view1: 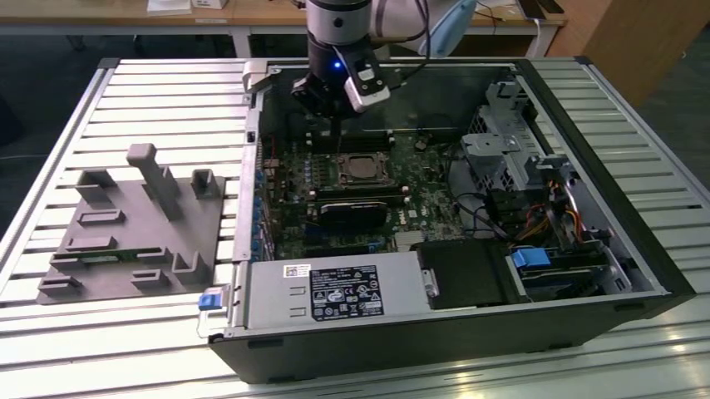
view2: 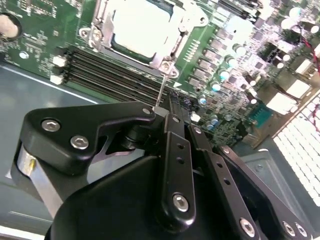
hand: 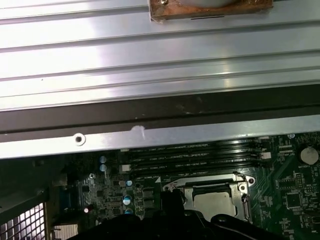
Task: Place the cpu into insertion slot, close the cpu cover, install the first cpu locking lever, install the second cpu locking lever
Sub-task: 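Install the first cpu locking lever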
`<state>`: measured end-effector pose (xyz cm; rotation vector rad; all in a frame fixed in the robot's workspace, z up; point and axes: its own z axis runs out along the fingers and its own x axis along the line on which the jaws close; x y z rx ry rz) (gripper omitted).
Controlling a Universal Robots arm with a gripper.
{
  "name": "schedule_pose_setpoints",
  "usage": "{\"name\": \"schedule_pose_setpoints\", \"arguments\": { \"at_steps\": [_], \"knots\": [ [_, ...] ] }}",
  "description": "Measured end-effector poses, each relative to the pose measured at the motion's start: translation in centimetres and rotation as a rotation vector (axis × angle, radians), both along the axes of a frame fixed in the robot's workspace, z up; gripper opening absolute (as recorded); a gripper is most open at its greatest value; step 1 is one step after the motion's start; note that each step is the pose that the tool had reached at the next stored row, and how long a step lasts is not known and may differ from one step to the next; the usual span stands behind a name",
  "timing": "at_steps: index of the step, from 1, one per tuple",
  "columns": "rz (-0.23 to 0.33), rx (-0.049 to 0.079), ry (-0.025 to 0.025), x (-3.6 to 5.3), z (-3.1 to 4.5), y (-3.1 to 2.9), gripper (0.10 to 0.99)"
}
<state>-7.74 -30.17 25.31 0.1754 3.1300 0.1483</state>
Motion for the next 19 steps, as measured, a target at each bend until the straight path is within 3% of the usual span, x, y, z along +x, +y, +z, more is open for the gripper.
{"name": "schedule_pose_setpoints", "arguments": {
  "at_steps": [7,11,14,19],
  "knots": [
    [0.0,0.0,0.0,0.46,-0.2,0.0,0.106],
    [0.001,0.026,-0.0015,0.46,-0.38,0.0,0.106],
    [0.034,0.027,-0.0057,0.46,-0.49,-0.01,0.106],
    [0.059,0.027,-0.0063,0.9,-0.75,-0.01,0.106]
  ]
}}
